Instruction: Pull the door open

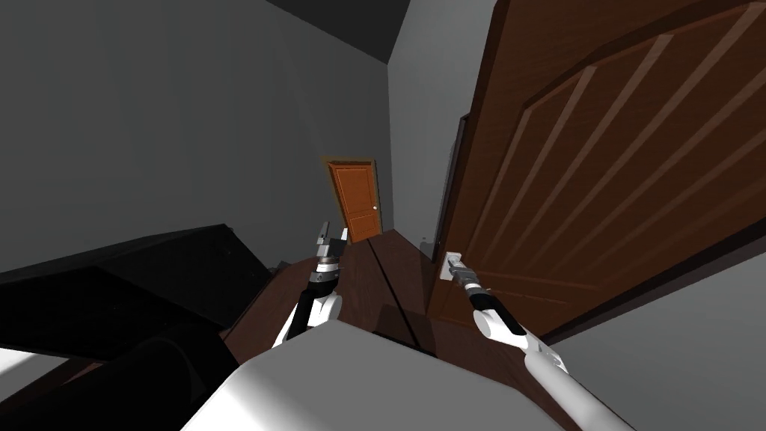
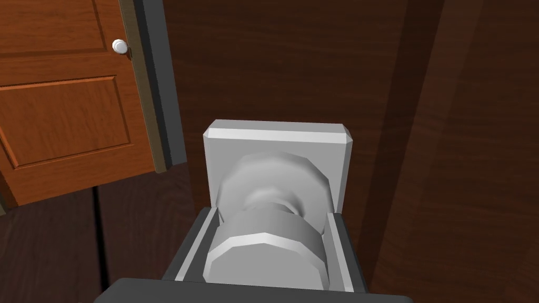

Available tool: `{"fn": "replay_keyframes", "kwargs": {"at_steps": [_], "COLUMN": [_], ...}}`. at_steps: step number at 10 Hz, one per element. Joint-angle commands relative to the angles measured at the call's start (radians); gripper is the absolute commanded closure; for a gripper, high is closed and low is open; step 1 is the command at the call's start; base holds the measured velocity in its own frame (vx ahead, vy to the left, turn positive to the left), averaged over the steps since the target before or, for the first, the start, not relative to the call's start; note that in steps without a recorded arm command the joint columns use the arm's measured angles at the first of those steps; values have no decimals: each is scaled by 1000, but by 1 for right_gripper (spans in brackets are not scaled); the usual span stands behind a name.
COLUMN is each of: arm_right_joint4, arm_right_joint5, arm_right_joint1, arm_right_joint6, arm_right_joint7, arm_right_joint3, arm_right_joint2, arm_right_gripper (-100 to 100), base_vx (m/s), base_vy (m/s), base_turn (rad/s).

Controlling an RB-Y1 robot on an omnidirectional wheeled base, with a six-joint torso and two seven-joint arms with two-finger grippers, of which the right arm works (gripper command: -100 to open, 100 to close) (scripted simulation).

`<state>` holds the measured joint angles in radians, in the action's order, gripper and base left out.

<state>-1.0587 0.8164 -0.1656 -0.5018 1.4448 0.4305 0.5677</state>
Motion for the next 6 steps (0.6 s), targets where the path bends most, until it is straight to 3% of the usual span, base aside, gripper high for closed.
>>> {"fn": "replay_keyframes", "kwargs": {"at_steps": [1, 6], "arm_right_joint4": [-8, -43], "arm_right_joint5": [-3, -13], "arm_right_joint1": [6, 21], "arm_right_joint6": [-8, -37], "arm_right_joint7": [13, 69], "arm_right_joint3": [18, 82], "arm_right_joint2": [9, 63], "arm_right_gripper": [100, 100], "base_vx": [-169, -203], "base_vy": [-60, -110], "base_turn": [61, 104]}}
